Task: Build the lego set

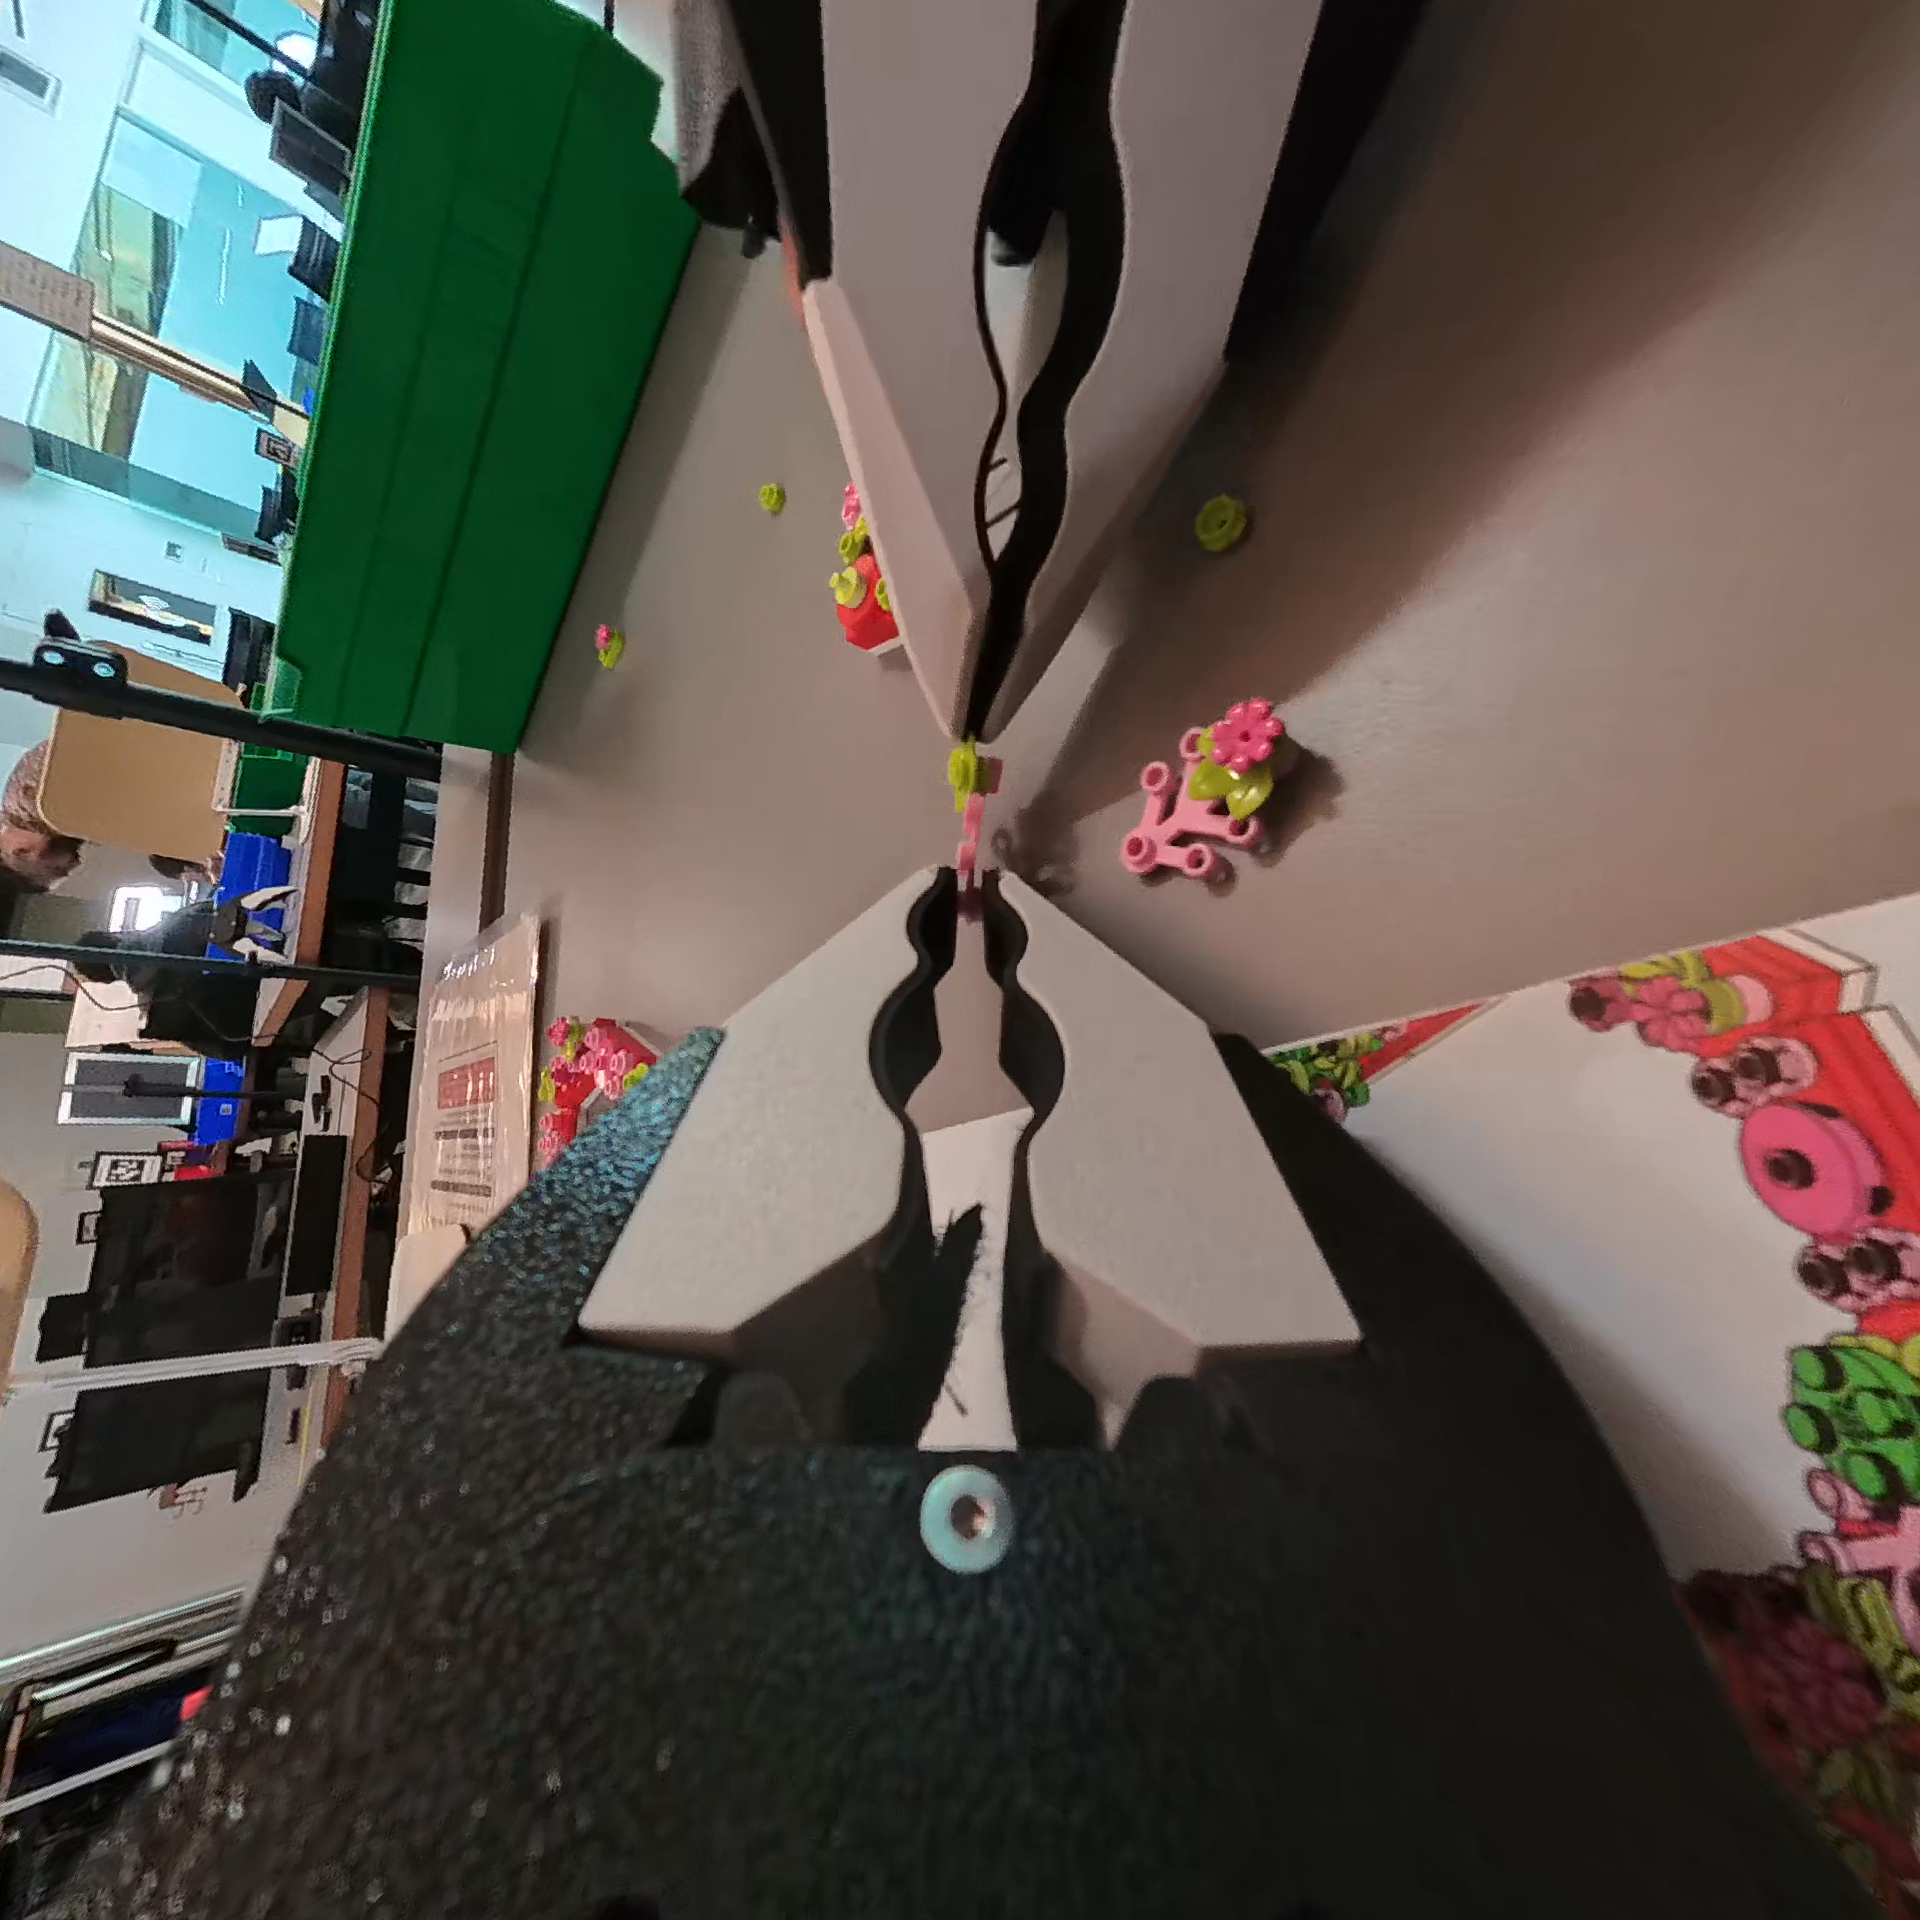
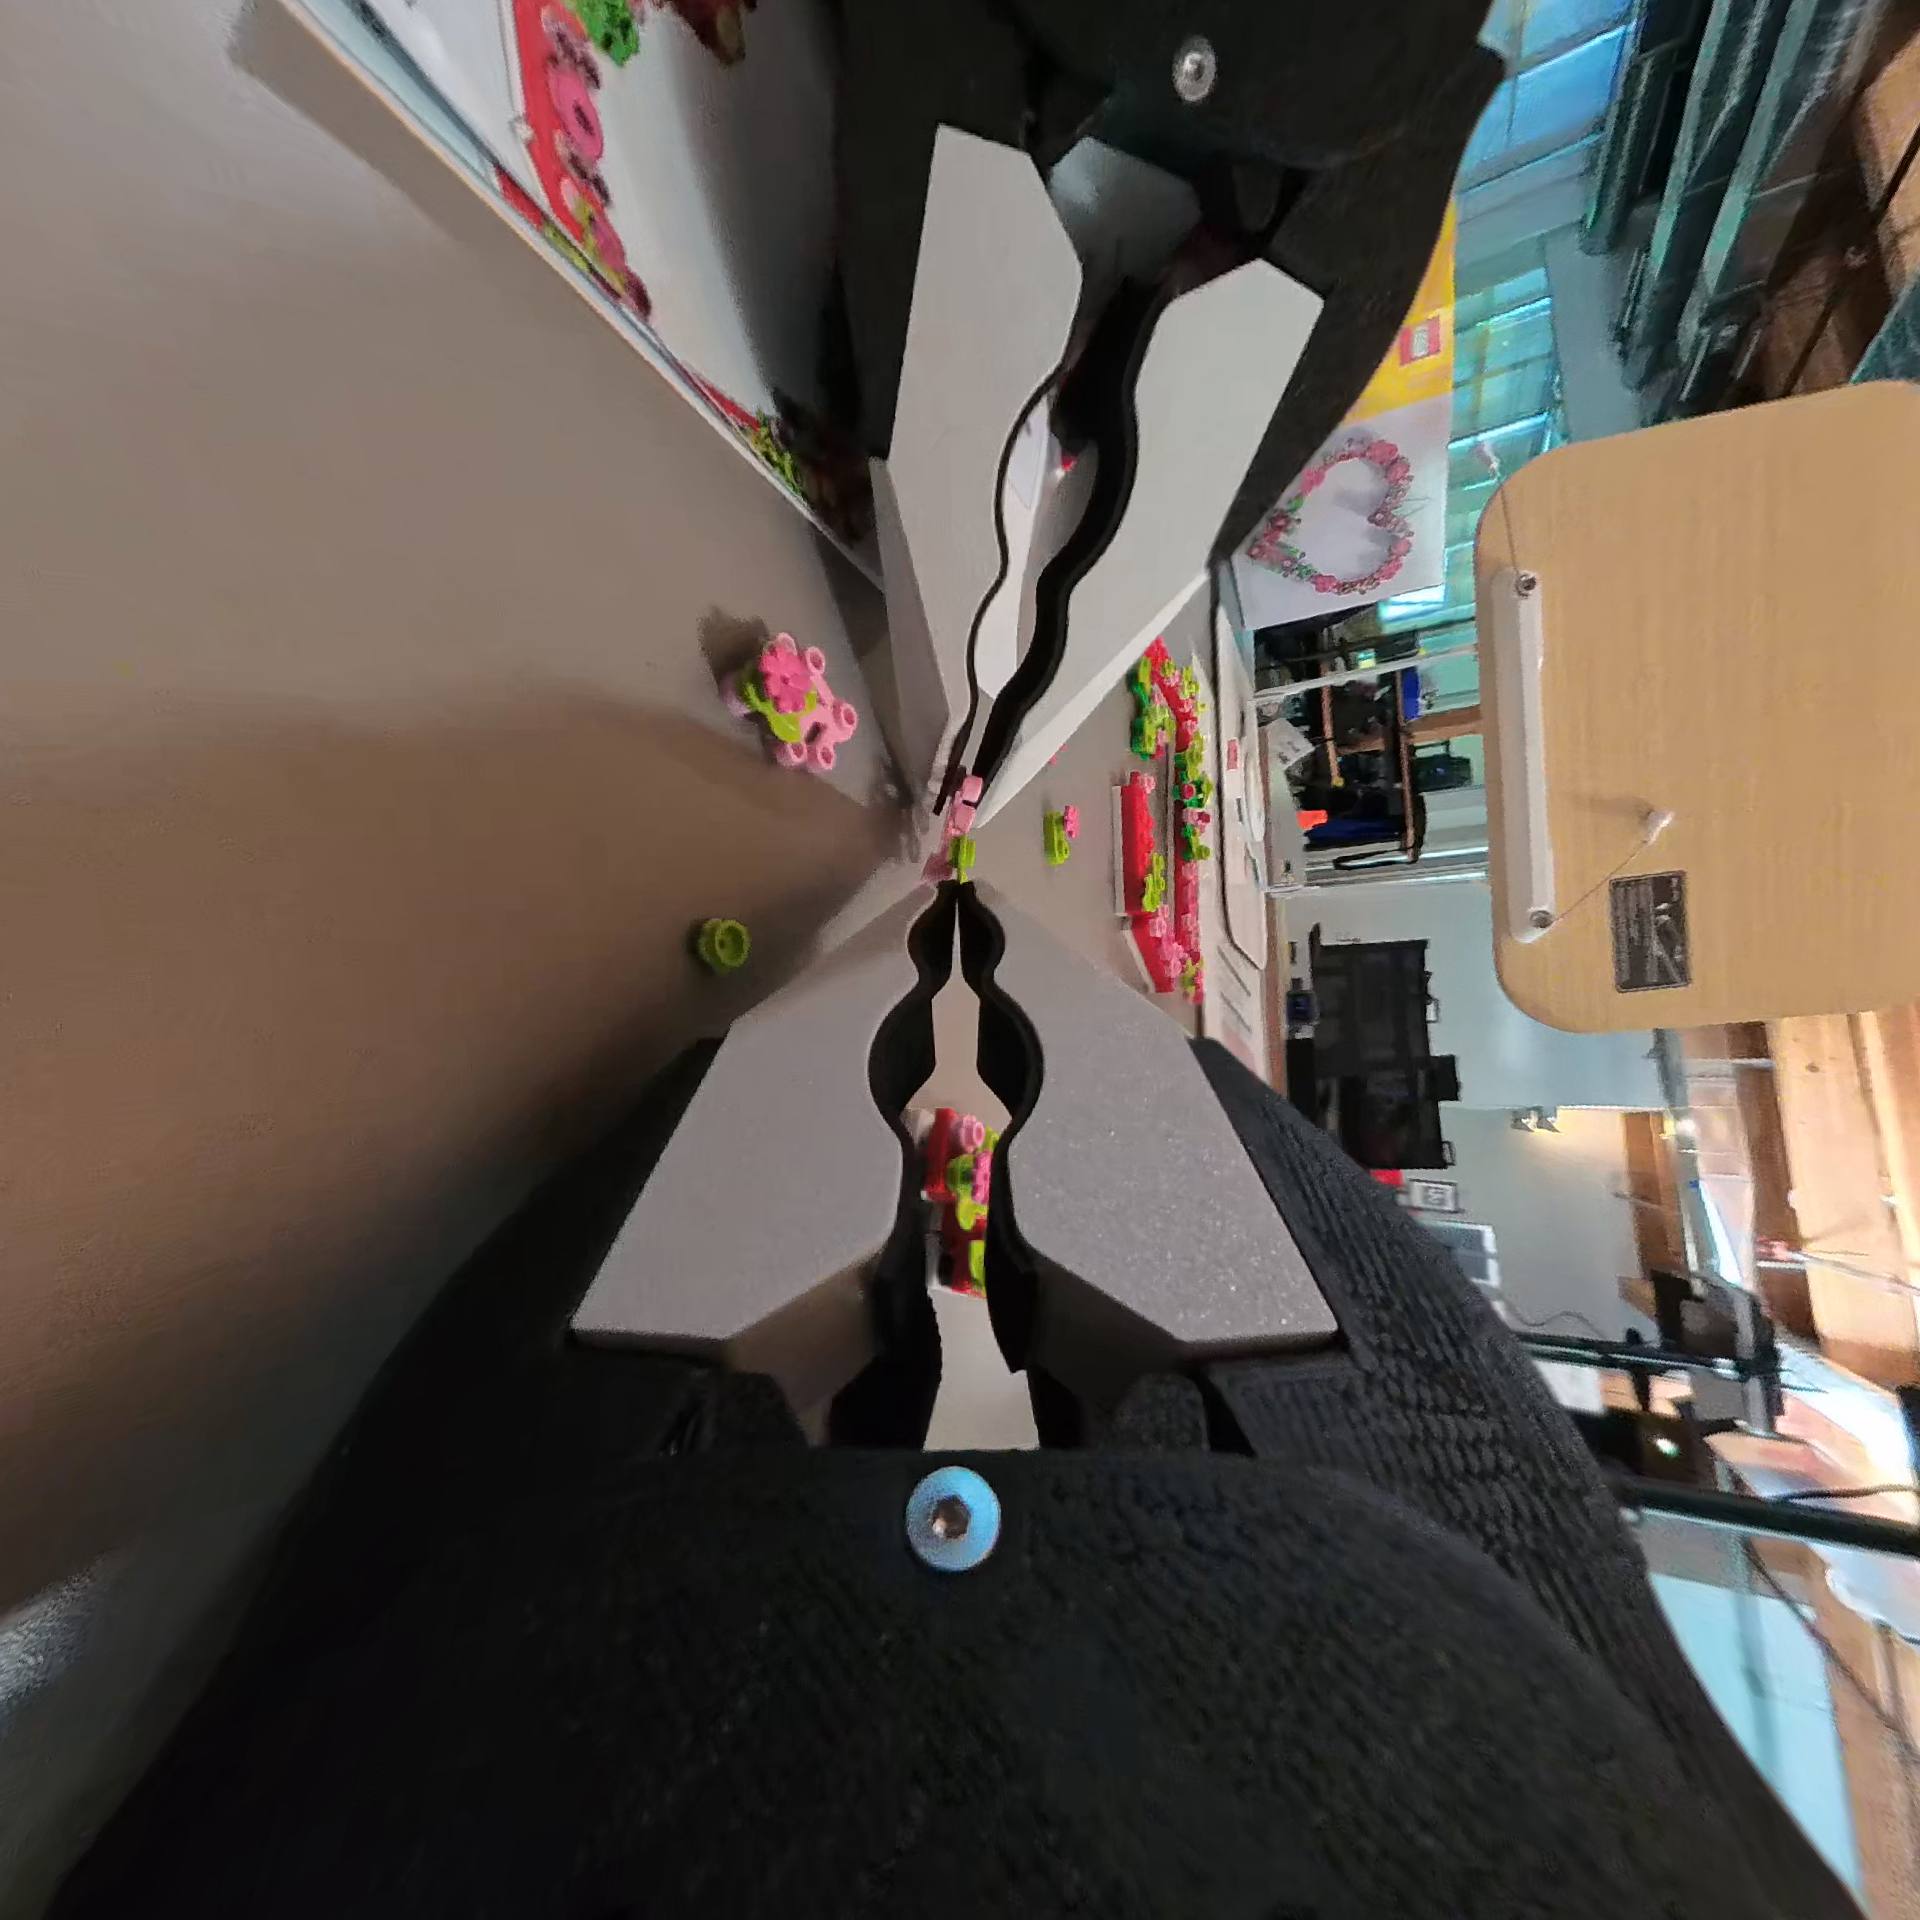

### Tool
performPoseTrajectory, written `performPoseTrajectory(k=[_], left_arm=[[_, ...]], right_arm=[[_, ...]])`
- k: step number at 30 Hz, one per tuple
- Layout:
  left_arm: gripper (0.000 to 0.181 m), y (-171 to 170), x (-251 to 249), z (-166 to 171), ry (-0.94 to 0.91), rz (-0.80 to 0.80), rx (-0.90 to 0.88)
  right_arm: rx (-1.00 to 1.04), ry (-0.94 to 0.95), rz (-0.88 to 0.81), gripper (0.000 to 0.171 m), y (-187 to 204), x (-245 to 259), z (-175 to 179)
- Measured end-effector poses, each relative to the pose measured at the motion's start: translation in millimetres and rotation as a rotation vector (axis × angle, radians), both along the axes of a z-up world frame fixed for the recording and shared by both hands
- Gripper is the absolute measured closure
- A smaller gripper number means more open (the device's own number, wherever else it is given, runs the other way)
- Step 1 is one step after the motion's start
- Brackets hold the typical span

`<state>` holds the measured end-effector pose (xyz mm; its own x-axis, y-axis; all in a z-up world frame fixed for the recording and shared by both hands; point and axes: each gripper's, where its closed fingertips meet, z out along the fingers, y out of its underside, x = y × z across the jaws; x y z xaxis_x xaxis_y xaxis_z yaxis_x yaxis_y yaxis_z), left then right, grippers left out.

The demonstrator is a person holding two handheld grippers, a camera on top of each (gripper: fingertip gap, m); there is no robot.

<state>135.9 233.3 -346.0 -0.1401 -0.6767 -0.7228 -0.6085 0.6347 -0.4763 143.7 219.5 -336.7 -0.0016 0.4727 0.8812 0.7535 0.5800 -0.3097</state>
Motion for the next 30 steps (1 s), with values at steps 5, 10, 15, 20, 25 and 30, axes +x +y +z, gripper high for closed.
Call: performPoseTrajectory(k=[5,10,15,20,25,30], left_arm=[[0.178,1.4,-0.2,-1.2,0.023,0.020,-0.006],[0.177,-0.7,1.3,-1.4,0.053,0.036,-0.078],[0.177,-5.1,7.3,-2.9,0.059,0.018,-0.127],[0.180,-0.4,10.6,-4.5,0.101,0.022,-0.069],[0.180,0.5,10.1,-4.3,0.102,0.025,-0.060],[0.181,1.1,9.7,-4.2,0.084,0.018,-0.032]], right_arm=[[-0.069,0.018,-0.028,0.171,3.4,3.0,-3.2],[-0.143,0.032,-0.058,0.171,5.9,4.8,-7.7],[-0.201,0.066,-0.083,0.171,8.2,5.5,-7.6],[-0.237,0.093,-0.099,0.171,9.5,6.1,-7.0],[-0.228,0.096,-0.151,0.171,16.8,10.3,-7.3],[-0.236,0.093,-0.125,0.171,13.0,7.9,-7.5]])
